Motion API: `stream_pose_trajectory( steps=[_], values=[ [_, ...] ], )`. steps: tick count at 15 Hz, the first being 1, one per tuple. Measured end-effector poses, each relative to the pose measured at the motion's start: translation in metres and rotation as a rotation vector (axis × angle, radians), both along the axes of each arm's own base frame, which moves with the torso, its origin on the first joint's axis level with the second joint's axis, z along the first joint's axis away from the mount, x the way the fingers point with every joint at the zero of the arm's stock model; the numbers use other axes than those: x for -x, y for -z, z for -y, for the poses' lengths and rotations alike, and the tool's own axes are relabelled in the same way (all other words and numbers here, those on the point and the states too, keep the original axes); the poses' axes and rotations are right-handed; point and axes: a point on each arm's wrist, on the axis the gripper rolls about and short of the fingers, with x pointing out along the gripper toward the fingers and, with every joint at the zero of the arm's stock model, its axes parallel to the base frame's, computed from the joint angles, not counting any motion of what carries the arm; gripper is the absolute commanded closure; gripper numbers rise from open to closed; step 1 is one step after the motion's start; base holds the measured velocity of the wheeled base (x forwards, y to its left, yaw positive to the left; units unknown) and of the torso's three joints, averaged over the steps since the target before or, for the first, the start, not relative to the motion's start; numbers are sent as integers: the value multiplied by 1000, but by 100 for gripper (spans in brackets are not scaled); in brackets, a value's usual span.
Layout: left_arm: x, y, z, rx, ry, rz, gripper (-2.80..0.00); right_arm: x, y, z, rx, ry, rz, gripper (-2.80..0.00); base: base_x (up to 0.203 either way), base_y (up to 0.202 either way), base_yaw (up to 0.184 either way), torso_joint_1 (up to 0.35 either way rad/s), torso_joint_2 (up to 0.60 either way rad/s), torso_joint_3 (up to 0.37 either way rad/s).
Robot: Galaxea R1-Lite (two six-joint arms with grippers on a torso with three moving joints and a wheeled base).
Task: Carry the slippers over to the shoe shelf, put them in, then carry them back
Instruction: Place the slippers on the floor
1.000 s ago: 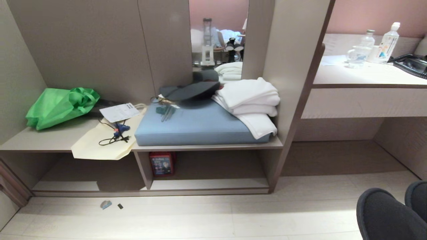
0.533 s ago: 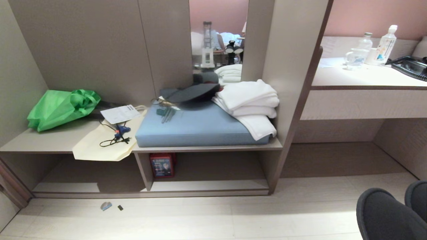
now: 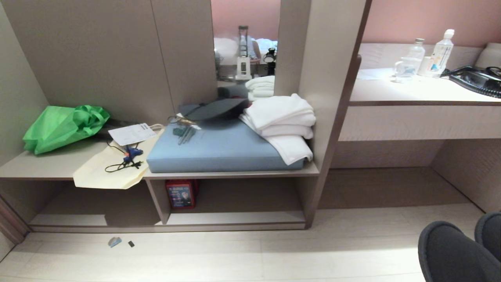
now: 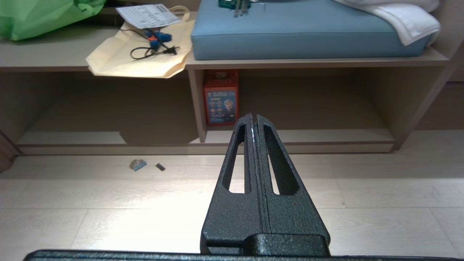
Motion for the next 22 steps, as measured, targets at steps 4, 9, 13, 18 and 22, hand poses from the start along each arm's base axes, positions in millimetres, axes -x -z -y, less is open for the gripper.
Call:
stream_pose_trajectory(
  steps=[4, 9, 13, 18, 22],
  values=[
    [0, 0, 0, 0, 1, 0, 0, 0, 0, 0, 0, 0, 0, 0, 0, -196, 1, 2, 2, 3],
    [0, 0, 0, -1, 1, 0, 0, 0, 0, 0, 0, 0, 0, 0, 0, -194, 2, 3, 2, 4],
    [0, 0, 0, 0, 1, 0, 0, 0, 0, 0, 0, 0, 0, 0, 0, -196, 2, 3, 2, 1],
    [0, 0, 0, 0, 1, 1, 0, 0, 0, 0, 0, 0, 0, 0, 0, -197, 2, 2, 1, 4],
    [0, 0, 0, 0, 1, 0, 0, 0, 0, 0, 0, 0, 0, 0, 0, -99, 3, 1, 2, -2]
  ],
)
